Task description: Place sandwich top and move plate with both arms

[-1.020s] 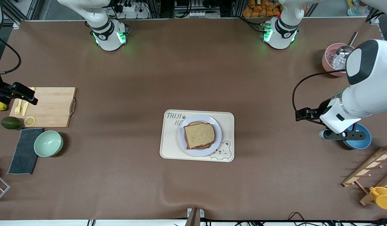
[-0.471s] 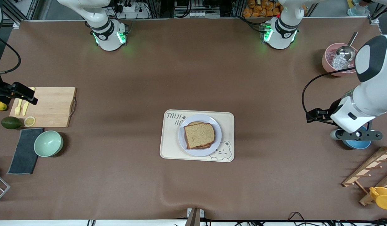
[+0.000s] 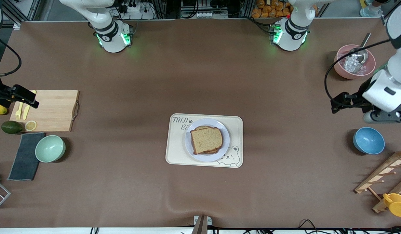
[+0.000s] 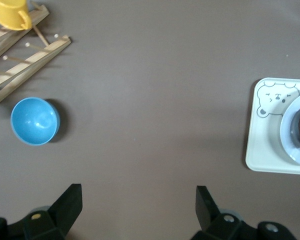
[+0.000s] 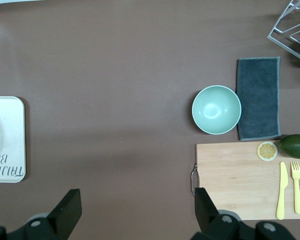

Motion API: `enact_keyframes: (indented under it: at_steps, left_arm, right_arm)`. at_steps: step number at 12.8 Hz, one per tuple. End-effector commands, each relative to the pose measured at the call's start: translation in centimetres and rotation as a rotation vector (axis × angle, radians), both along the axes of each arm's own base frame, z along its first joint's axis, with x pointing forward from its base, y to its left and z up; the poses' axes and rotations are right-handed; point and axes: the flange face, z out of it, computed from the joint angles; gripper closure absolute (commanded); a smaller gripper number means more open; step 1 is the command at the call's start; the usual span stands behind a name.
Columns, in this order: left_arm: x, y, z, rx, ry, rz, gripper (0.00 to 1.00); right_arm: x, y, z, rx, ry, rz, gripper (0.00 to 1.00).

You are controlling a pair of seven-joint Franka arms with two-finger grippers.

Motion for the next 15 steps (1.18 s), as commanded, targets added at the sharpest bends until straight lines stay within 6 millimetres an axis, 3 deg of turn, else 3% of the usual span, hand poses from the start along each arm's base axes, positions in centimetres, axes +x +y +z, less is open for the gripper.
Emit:
enact_keyframes:
  at_steps: [1, 3, 9, 15]
  left_arm:
    - [-2.7, 0.8, 0.7, 0.037, -0.008, 0.026, 0.0]
    - [-2.9, 3.1, 0.5, -0.043, 0.011, 0.084, 0.0]
    - [-4.1, 4.8, 1.0, -0.041, 0.018, 0.115, 0.0]
    - [-4.3, 3.6, 2.2, -0.029, 0.012, 0.09, 0.0]
  right_arm:
    - [-0.8, -0.1, 0.7, 0.017, -0.007, -0.018, 0.0]
    - [-0.8, -0.1, 0.7, 0.016, -0.005, -0.017, 0.0]
    - [-0.8, -0.1, 0.6, 0.016, -0.004, -0.017, 0.0]
    - [-0.6, -0.2, 0.4, 0.016, -0.002, -0.018, 0.0]
